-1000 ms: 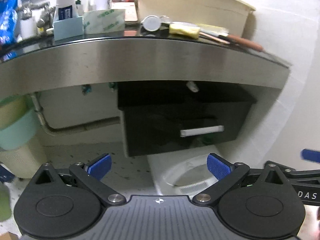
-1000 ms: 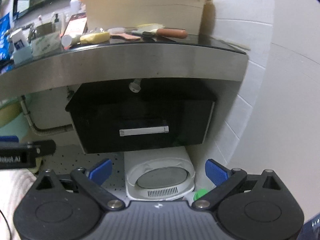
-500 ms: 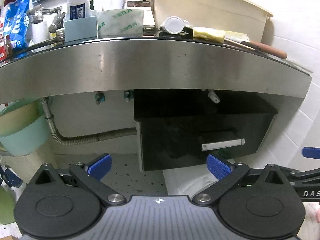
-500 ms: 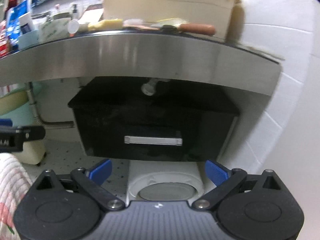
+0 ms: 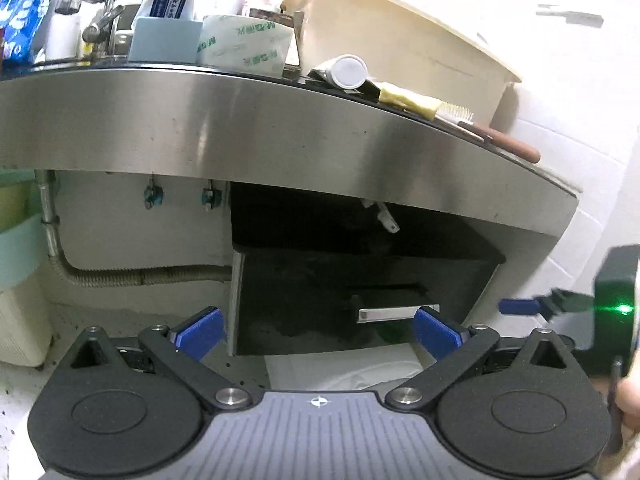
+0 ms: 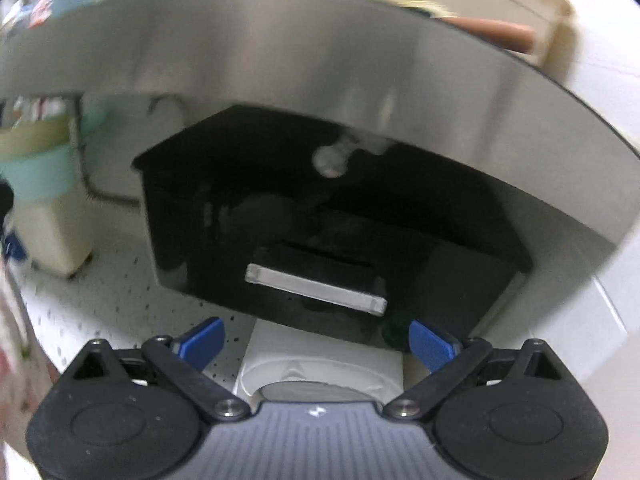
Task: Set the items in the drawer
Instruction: 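Move the right tool down toward the black drawer's white handle, then close the right gripper on the white drawer handle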
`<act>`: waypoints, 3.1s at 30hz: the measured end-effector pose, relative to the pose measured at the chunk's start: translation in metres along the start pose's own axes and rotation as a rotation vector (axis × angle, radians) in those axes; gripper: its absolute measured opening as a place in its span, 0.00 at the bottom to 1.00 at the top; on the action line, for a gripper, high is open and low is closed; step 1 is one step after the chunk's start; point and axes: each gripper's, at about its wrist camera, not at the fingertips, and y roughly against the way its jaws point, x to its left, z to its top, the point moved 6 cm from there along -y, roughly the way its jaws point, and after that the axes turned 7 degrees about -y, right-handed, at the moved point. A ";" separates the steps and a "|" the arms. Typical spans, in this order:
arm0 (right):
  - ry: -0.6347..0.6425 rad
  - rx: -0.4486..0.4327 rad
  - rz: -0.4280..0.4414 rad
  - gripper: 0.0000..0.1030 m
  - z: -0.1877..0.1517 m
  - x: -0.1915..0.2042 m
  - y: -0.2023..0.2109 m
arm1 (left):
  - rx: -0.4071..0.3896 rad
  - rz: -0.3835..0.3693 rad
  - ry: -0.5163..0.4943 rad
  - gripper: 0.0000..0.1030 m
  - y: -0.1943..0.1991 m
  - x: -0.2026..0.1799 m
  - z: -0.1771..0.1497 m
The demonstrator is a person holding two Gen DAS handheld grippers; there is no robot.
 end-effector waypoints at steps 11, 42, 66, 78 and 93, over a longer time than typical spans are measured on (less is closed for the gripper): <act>0.526 0.073 0.044 0.96 0.006 0.024 -0.090 | 0.016 0.017 -0.022 1.00 0.004 0.007 -0.007; 1.022 0.225 0.086 1.00 -0.032 0.053 -0.167 | 0.018 -0.008 -0.040 1.00 0.005 0.001 -0.008; 0.964 0.208 0.084 1.00 -0.037 0.055 -0.165 | 0.024 -0.021 -0.031 1.00 0.010 -0.003 -0.009; 0.978 0.221 0.100 1.00 -0.035 0.054 -0.169 | 0.023 -0.027 -0.025 1.00 0.012 -0.002 -0.008; 1.001 0.236 0.093 1.00 -0.034 0.054 -0.170 | 0.021 -0.032 -0.016 1.00 0.015 0.000 -0.008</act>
